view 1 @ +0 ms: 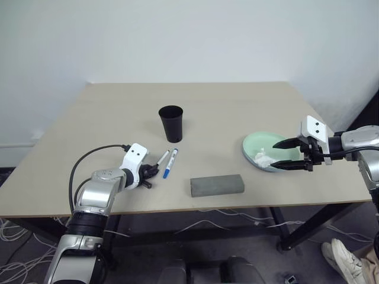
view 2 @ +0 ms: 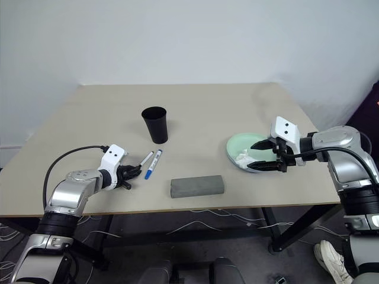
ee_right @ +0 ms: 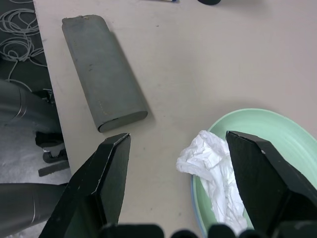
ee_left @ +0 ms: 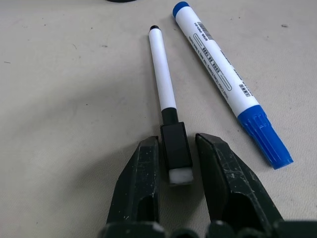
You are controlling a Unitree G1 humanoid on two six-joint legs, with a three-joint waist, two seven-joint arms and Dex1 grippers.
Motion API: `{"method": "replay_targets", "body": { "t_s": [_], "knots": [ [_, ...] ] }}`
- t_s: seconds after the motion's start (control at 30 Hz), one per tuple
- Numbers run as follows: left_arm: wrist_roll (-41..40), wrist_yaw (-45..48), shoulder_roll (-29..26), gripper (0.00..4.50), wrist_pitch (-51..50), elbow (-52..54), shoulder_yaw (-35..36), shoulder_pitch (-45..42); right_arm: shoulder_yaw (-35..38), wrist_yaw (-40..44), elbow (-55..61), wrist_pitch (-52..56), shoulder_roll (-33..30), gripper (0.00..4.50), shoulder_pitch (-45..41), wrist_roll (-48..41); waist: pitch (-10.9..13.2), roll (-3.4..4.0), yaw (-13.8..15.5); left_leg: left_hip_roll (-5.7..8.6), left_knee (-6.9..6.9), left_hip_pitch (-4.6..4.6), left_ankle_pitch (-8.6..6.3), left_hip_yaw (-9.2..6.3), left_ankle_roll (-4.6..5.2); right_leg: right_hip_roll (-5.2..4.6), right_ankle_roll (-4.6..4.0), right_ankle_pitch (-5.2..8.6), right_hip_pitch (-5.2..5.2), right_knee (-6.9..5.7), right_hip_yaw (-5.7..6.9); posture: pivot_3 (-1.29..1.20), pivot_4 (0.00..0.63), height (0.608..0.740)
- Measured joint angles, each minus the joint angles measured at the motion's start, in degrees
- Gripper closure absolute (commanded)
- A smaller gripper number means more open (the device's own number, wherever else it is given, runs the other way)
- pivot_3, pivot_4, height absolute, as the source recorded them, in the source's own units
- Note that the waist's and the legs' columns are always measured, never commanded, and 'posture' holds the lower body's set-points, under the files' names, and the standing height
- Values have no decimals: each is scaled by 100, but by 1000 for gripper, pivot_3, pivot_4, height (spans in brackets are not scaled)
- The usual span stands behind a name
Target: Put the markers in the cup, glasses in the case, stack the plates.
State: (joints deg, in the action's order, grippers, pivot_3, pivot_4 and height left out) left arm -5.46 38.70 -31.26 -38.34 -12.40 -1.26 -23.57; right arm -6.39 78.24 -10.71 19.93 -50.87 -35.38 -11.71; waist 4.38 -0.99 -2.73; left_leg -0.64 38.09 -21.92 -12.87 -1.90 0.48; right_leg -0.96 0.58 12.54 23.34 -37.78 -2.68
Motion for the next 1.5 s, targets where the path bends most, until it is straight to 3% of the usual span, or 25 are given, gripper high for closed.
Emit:
{"method": "replay_targets", "body": {
  "t_s": [0.17, 0.63, 0.87, 1.1, 1.33, 1.5],
  "knots": [
    [-9, 81, -47, 4393, -26, 0, -8, -20, -2, -6, -1, -10, 6, 1164, -1, 2, 0, 0, -2, 0, -1, -1, 0, 1, 0, 0, 0, 0, 2, 1, -1, 0, 0, 740],
    [29, 394, -439, 4388, 389, 26, -204, -109, -43, -6, -54, -40, 48, 1164, -50, 46, 1, -2, -7, 0, -8, -10, 0, 1, 0, 0, -1, 1, 13, 3, -1, 0, 0, 740],
    [-289, 1282, -995, 4388, 923, 512, -59, -711, -123, 9, -111, -51, 100, 1164, -192, 50, 2, -1, -6, 0, -13, -14, 0, 3, 0, -2, -1, 1, 16, 11, -1, 0, 0, 740],
    [-320, 2062, -1464, 4388, 1896, 338, -84, -1314, -135, 9, -122, -52, 112, 1164, -200, 50, 2, 0, -8, -1, -16, -15, 0, 5, 0, 0, -2, 2, 20, 11, -1, 0, 0, 740],
    [1190, 1688, -1689, 4388, 4977, -2018, -842, -3151, -159, -13, -134, -50, 214, 1164, -216, 51, 2, -1, 12, 1, -12, -14, 0, 11, 1, 0, -1, 1, 14, 12, -4, 0, 0, 740],
    [2711, 530, -1618, 4388, 6673, -4195, -1734, -4553, -156, -50, -103, -44, 231, 1164, -207, 45, 2, -1, 14, 1, -13, -46, 0, 15, 3, 2, 16, -7, 41, 13, -7, 0, 0, 740]
  ]
}}
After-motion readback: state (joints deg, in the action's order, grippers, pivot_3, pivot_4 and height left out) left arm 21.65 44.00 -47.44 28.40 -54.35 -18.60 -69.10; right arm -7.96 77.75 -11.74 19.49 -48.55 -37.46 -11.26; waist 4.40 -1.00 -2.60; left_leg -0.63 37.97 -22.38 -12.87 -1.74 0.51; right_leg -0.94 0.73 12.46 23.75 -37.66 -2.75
